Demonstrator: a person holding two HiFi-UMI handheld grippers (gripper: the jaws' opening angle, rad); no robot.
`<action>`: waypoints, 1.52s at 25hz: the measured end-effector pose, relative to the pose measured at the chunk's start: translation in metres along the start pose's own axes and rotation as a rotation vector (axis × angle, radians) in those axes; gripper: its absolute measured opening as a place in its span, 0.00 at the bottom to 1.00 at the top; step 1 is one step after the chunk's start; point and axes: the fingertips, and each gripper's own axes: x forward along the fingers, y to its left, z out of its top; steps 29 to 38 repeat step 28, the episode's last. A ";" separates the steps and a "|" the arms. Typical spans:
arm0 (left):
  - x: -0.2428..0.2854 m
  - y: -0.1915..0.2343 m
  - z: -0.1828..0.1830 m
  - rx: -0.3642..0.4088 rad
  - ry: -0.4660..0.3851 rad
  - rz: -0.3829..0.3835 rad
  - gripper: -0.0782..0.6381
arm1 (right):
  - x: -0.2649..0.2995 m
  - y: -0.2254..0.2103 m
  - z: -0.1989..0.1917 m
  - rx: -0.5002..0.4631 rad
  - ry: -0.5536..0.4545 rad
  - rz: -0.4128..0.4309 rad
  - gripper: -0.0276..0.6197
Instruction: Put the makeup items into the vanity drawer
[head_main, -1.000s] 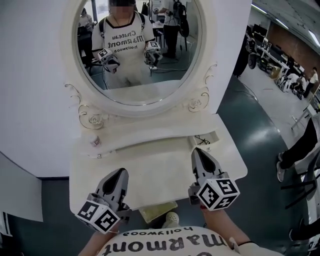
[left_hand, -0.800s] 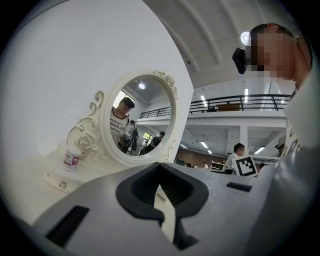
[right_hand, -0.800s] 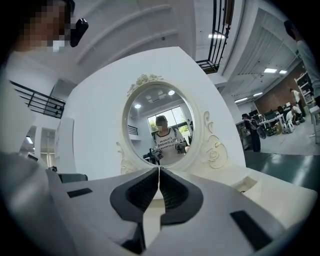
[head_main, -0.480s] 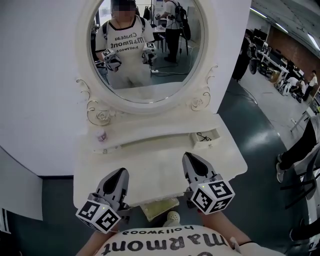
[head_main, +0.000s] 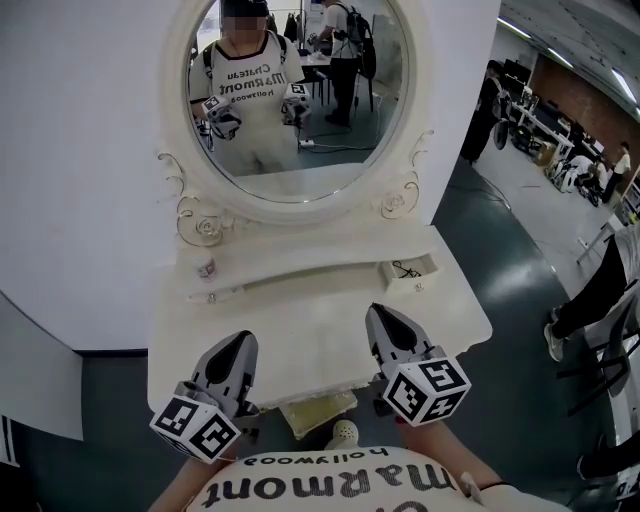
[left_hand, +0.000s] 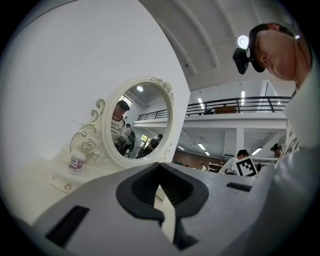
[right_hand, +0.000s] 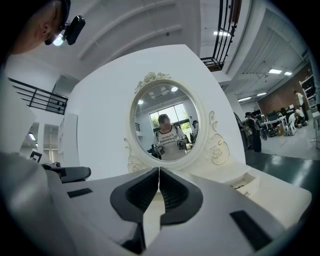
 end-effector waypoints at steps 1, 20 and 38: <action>-0.001 0.000 0.000 -0.001 0.001 -0.001 0.12 | 0.000 0.000 -0.001 -0.002 0.001 -0.001 0.09; -0.008 0.008 0.007 -0.003 -0.008 0.001 0.12 | 0.006 0.011 -0.003 -0.026 0.010 -0.005 0.09; -0.009 0.011 0.007 -0.006 -0.016 0.002 0.12 | 0.008 0.012 -0.006 -0.033 0.023 0.000 0.09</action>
